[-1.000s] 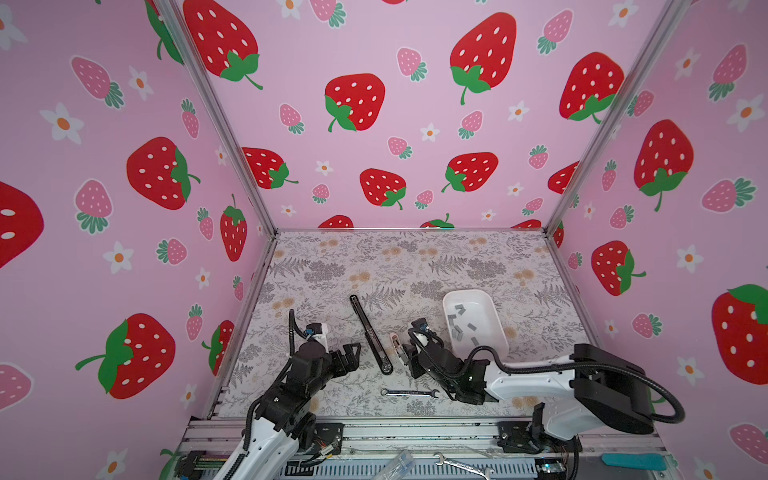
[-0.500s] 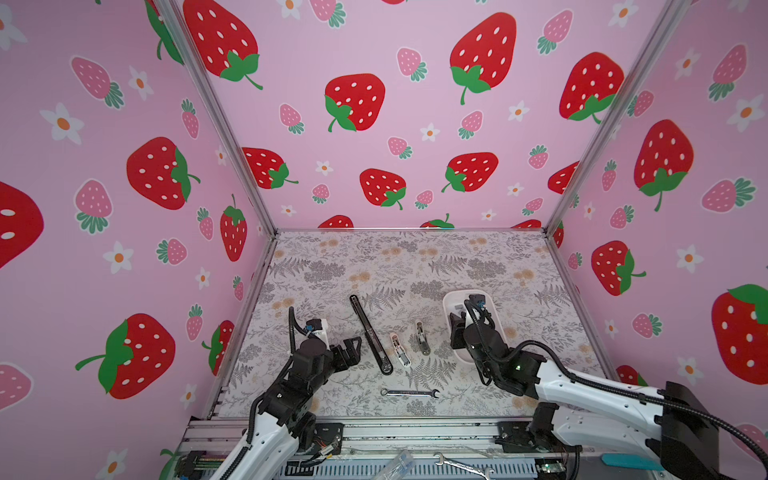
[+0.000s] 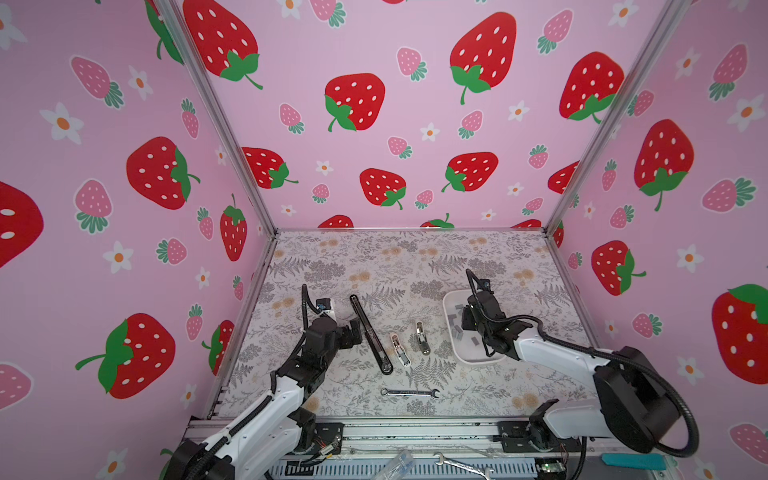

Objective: Load the staples into the stapler
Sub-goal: 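Lift the right gripper and move it over the white tray, then lower the open right gripper onto a grey staple strip in the tray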

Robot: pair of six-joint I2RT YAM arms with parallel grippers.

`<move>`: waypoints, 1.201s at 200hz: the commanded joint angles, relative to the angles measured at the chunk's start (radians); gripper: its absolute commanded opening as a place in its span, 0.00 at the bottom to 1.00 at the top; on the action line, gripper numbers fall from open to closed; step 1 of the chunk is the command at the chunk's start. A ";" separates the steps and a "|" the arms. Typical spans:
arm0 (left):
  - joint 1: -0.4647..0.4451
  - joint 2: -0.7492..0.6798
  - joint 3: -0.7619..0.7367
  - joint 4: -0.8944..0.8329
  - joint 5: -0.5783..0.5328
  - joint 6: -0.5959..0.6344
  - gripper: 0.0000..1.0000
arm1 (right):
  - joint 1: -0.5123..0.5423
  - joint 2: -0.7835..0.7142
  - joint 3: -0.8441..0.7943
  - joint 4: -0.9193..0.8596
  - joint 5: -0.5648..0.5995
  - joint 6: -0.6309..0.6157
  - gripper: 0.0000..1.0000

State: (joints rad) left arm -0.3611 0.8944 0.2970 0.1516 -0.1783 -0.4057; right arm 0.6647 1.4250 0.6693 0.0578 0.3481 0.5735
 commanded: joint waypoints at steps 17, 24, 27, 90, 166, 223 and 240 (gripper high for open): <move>0.070 0.128 0.021 0.108 -0.007 0.012 0.99 | -0.041 0.163 0.122 0.021 -0.099 -0.049 0.34; 0.078 0.158 0.031 0.117 0.002 0.004 0.99 | -0.044 0.180 0.135 0.020 -0.097 -0.051 0.34; 0.081 0.171 0.035 0.119 0.009 0.003 0.99 | -0.045 0.188 0.139 0.020 -0.095 -0.049 0.34; 0.083 0.242 0.069 0.118 0.039 0.005 0.99 | -0.048 0.260 0.153 0.013 -0.057 -0.042 0.34; 0.084 0.228 0.057 0.121 0.027 -0.001 0.99 | -0.049 0.250 0.124 0.006 -0.043 -0.040 0.36; 0.083 0.235 0.064 0.112 0.025 -0.002 0.99 | -0.049 0.222 0.094 0.007 -0.039 -0.036 0.36; 0.083 0.231 0.062 0.114 0.021 -0.003 0.99 | -0.048 0.211 0.085 0.010 -0.033 -0.036 0.36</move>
State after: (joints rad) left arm -0.2813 1.1320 0.3317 0.2581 -0.1459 -0.4046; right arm 0.6216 1.6726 0.7746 0.0803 0.2901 0.5297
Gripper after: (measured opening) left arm 0.988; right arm 0.360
